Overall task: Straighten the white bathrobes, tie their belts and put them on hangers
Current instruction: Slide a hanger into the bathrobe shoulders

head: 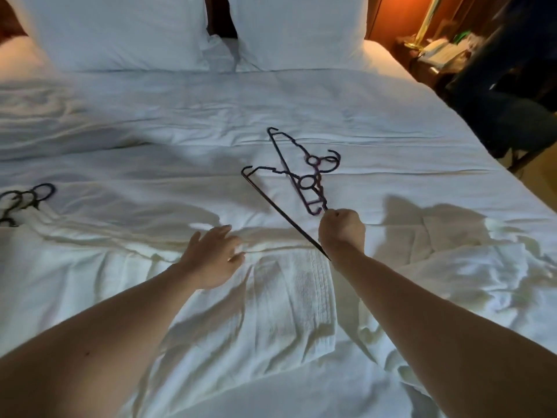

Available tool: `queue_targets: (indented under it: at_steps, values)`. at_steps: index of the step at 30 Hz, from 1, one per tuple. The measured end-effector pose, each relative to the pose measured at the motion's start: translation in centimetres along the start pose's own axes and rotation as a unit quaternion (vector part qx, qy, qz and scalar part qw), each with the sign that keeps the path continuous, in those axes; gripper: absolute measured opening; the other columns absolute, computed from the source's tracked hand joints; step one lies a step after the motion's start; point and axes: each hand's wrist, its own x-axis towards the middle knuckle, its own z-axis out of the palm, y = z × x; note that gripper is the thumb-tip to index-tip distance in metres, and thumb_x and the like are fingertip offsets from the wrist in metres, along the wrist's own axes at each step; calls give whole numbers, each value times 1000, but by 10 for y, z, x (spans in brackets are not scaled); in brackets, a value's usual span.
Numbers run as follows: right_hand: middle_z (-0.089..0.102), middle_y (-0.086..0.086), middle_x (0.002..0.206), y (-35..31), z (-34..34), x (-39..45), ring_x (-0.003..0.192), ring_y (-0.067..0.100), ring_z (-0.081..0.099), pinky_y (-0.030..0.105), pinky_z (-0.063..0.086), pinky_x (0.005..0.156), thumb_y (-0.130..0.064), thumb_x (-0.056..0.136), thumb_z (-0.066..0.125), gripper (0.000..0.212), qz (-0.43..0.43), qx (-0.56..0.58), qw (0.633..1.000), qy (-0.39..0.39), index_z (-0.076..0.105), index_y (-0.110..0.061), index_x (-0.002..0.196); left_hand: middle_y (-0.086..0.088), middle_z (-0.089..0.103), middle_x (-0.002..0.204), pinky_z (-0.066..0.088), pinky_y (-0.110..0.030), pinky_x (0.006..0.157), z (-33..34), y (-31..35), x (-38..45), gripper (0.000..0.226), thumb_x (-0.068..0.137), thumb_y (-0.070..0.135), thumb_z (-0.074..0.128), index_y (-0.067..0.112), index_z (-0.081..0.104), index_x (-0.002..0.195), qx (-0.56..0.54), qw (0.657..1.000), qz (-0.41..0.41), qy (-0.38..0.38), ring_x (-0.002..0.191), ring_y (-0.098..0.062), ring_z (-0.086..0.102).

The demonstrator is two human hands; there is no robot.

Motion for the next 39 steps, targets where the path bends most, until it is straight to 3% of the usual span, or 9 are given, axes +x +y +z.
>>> queue_targets:
  at_steps: [2, 7, 13, 21, 27, 31, 35, 37, 39]
  values:
    - [63, 12, 73, 2, 3, -11, 68, 28, 53, 28, 34, 54, -14, 93, 39, 34, 32, 19, 999, -30, 53, -11, 62, -4, 34, 161, 32, -50, 112, -1, -20, -15, 19, 97, 46, 49, 35, 60, 107, -14, 1000, -1, 10, 150, -21, 28]
    - [68, 13, 71, -26, 32, -70, 64, 28, 60, 29, 43, 54, -15, 89, 42, 30, -44, 30, 992, -114, 68, 0, 90, 2, 58, 136, 48, -38, 96, -31, -90, -88, 19, 87, 26, 61, 28, 72, 102, 4, 996, -28, 80, 128, -21, 55]
    - [45, 2, 52, -75, 109, -163, 54, 31, 52, 41, 46, 49, -24, 86, 47, 26, -155, 2, 969, -194, 53, -7, 67, 2, 65, 118, 54, -38, 84, -53, -199, -183, 20, 82, 22, 60, 23, 74, 97, 42, 979, -168, 108, 107, -27, 64]
    - [45, -2, 52, -115, 201, -253, 54, 18, 42, 32, 35, 51, -21, 87, 46, 28, -192, -71, 957, -205, 49, -11, 61, -10, 43, 130, 48, -45, 89, -50, -323, -277, 50, 87, 44, 59, 23, 50, 132, 5, 934, -357, 8, 119, -34, 48]
    - [46, -2, 52, -121, 237, -274, 51, 17, 42, 32, 36, 49, -24, 88, 46, 28, -174, -116, 963, -171, 51, -8, 65, -14, 44, 136, 48, -45, 89, -41, -366, -283, 61, 86, 34, 60, 18, 37, 140, -64, 940, -335, 24, 122, -39, 48]
    - [36, -5, 48, -132, 264, -292, 50, 16, 34, 31, 29, 50, -19, 89, 48, 29, -168, -79, 969, -163, 46, -4, 64, -15, 63, 116, 47, -39, 80, -55, -396, -281, 23, 92, 25, 49, 14, 58, 109, -116, 919, -351, 139, 108, -39, 60]
    - [40, -1, 51, -157, 296, -311, 49, 17, 39, 34, 33, 49, -21, 88, 47, 28, -171, -54, 961, -210, 53, 0, 70, -3, 54, 85, 40, -36, 68, -65, -412, -287, 17, 93, 24, 46, 16, 46, 78, -162, 918, -303, 200, 85, -34, 55]
    - [44, 2, 54, -175, 317, -317, 50, 20, 47, 36, 40, 47, -24, 88, 47, 30, -172, -49, 955, -237, 62, 1, 80, 0, 53, 87, 41, -35, 68, -62, -417, -291, 8, 90, 23, 52, 17, 51, 85, -170, 927, -247, 227, 86, -30, 54]
    - [48, 3, 56, -191, 339, -322, 49, 20, 52, 30, 42, 47, -21, 91, 47, 31, -165, -44, 948, -268, 67, 2, 88, -2, 57, 108, 44, -38, 77, -54, -424, -295, 25, 84, 27, 62, 20, 60, 107, -70, 957, -151, 239, 97, -32, 55]
